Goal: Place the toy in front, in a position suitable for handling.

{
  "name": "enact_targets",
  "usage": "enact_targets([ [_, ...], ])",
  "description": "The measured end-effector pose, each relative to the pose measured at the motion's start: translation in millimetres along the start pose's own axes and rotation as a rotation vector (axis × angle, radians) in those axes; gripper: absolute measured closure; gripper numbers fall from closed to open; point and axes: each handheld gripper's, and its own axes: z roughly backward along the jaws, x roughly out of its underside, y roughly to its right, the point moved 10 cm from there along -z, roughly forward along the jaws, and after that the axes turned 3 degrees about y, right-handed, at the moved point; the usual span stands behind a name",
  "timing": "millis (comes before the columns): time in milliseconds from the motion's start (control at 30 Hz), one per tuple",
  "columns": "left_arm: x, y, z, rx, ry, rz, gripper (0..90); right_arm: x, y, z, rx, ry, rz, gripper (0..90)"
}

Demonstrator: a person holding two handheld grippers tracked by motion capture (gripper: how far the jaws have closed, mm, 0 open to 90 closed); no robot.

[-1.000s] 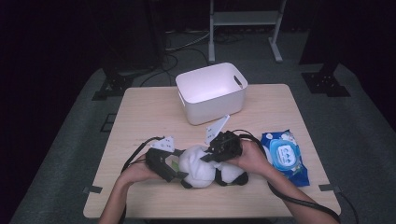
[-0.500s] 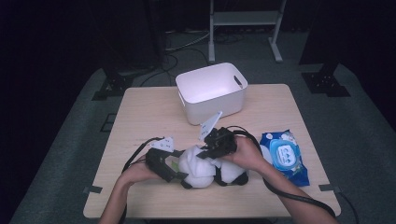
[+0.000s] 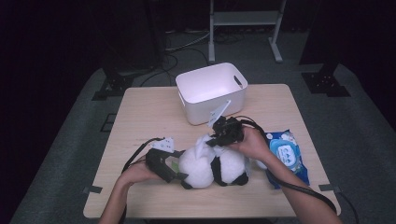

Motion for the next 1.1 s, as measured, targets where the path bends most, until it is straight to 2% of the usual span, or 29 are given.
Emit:
enact_targets([
  [100,0.4,0.2,-0.1,0.001,-0.001,0.002,10.4,13.1,10.8,13.3,0.027,0.015,-0.039,80.6],
  [333,0.4,0.0,0.1,-0.001,-0.006,0.000,10.4,46.5,26.3,45.5,0.069,0.047,-0.116,80.6],
  [500,-0.6,0.0,2.5,0.000,-0.015,-0.001,10.3,61.5,20.2,53.9,0.034,0.081,-0.160,80.6],
  [600,-1.8,1.2,4.6,0.001,-0.018,-0.001,10.2,64.8,11.9,54.5,0.015,0.102,-0.143,80.7],
  [733,-11.1,6.0,9.2,0.021,0.020,0.001,10.4,66.5,0.9,58.4,-0.004,0.132,-0.126,80.7],
  [833,-19.4,9.1,9.0,0.022,0.031,-0.005,10.3,66.3,-8.0,61.2,-0.012,0.149,-0.097,80.7],
  [900,-23.7,9.8,7.6,0.022,0.021,-0.014,10.1,65.6,-13.3,61.9,-0.020,0.159,-0.082,80.7],
  [1100,-28.3,5.2,0.7,0.016,-0.010,0.002,7.0,64.9,-31.2,64.3,-0.040,0.178,-0.040,80.9],
])
